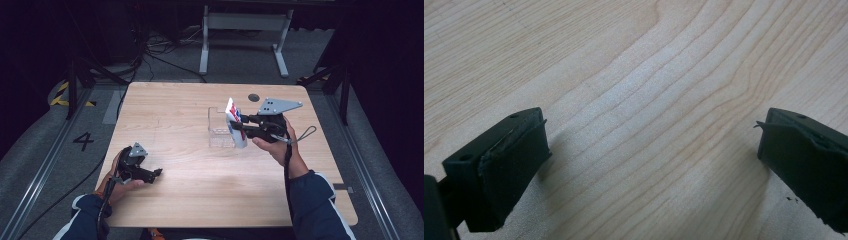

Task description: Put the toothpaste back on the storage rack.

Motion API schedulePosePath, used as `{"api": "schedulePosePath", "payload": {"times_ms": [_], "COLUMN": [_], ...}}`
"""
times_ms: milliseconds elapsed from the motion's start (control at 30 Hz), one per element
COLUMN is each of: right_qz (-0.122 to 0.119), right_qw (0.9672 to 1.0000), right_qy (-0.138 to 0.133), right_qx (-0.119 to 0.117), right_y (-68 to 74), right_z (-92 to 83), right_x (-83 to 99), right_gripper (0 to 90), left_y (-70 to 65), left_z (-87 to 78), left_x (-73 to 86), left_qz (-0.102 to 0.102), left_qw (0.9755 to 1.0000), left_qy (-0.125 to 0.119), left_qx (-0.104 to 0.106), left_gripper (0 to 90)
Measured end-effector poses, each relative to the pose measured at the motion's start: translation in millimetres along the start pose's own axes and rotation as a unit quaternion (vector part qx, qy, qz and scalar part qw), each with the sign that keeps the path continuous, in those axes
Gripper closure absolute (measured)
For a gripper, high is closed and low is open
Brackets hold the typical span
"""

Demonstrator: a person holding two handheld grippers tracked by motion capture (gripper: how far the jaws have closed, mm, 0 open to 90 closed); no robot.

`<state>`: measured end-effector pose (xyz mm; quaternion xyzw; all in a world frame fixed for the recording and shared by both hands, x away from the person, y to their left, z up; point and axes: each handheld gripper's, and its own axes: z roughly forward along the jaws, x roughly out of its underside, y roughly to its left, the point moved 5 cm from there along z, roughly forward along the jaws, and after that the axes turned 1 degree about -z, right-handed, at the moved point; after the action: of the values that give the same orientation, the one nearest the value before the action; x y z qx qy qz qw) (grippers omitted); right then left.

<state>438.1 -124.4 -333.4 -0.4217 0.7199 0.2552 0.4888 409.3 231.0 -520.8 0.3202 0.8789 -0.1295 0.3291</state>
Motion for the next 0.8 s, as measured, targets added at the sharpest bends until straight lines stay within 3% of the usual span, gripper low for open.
{"api": "schedulePosePath", "payload": {"times_ms": [400, 800], "right_qz": [-0.002, 0.004], "right_qw": [0.9998, 0.9997], "right_qy": [-0.016, -0.006], "right_qx": [0.014, 0.025], "right_y": [-26.2, -51.7], "right_z": [15.8, 36.8], "right_x": [-15.2, -11.5], "right_gripper": [70.7, 70.6], "left_y": [0.1, -0.4], "left_z": [0.0, -0.1], "left_x": [0.0, 0.3], "left_qz": [0.001, -0.002], "left_qw": [1.0000, 1.0000], "left_qy": [0.000, 0.001], "left_qx": [0.000, 0.001], "left_gripper": [0.4, 0.4]}}
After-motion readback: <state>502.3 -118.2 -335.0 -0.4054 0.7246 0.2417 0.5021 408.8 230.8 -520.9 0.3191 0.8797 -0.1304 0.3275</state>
